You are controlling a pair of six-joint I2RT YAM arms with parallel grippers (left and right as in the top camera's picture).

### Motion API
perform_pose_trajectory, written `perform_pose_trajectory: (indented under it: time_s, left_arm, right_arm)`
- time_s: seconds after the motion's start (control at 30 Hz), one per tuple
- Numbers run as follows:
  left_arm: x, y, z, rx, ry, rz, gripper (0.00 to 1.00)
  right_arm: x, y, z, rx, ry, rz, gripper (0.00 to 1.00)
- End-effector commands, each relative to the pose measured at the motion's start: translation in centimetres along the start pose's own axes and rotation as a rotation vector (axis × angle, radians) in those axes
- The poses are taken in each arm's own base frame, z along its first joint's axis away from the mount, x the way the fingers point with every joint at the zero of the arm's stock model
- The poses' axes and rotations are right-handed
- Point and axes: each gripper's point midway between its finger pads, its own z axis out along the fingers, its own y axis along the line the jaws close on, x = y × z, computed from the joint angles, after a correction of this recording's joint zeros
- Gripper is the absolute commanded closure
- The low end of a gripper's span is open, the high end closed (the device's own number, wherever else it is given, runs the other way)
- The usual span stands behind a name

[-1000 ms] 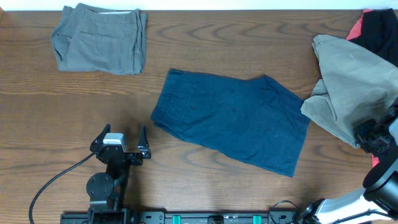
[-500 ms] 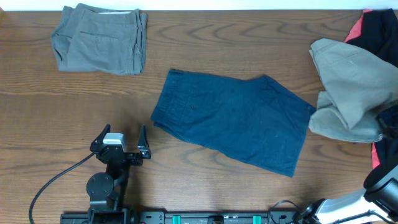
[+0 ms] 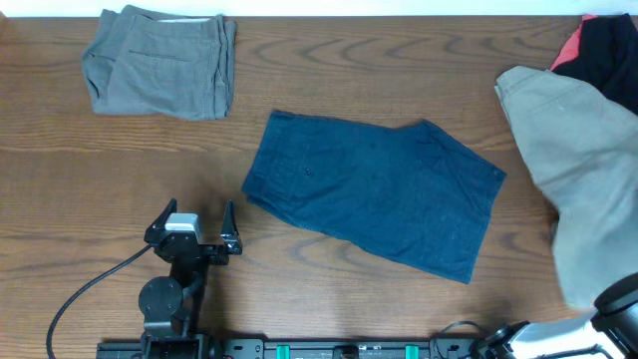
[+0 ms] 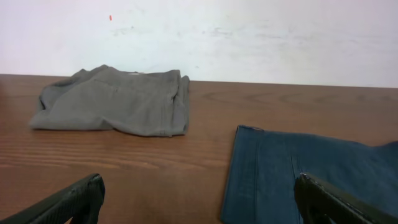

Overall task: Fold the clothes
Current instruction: 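Lower the khaki pants onto the right pile and open the right gripper, then grasp the right edge of the dark blue shorts with the right gripper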

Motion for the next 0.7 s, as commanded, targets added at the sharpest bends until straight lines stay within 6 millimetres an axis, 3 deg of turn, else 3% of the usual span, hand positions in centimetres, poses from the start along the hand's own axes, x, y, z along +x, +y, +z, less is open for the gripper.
perform_pose_trajectory:
  time_s: [0.0, 0.07, 0.2, 0.3, 0.37, 0.4, 0.47, 0.67]
  left_arm:
    - [1.4, -0.3, 0.1, 0.021, 0.041, -0.012, 0.02]
    - [1.4, -0.3, 0.1, 0.021, 0.041, -0.012, 0.02]
    - [1.4, -0.3, 0.1, 0.021, 0.041, -0.012, 0.02]
    - [1.4, -0.3, 0.1, 0.021, 0.041, -0.012, 0.02]
    - [1.4, -0.3, 0.1, 0.021, 0.041, -0.012, 0.02]
    - [1.4, -0.3, 0.1, 0.021, 0.041, -0.012, 0.02]
    - [1.4, -0.3, 0.1, 0.021, 0.041, -0.012, 0.02]
    - [1.4, -0.3, 0.1, 0.021, 0.041, -0.012, 0.02]
  right_arm:
    - [-2.6, -2.9, -1.6, 0.025, -0.069, 0.1, 0.99]
    - [-3.2, -3.4, -1.8, 0.011, -0.076, 0.106, 0.94]
    - [-3.2, -3.1, -1.5, -0.053, -0.042, 0.123, 0.61]
    - [-3.2, -3.1, -1.5, -0.056, -0.042, 0.128, 0.59]
    - [-3.2, -3.0, -1.5, -0.062, -0.04, 0.128, 0.41]
    - [-3.1, -2.6, -1.6, -0.085, -0.033, 0.127, 0.26]
    - [-2.7, -1.2, -1.9, -0.161, -0.004, 0.123, 0.12]
    - [0.2, 5.4, -4.3, -0.463, 0.13, 0.053, 0.1]
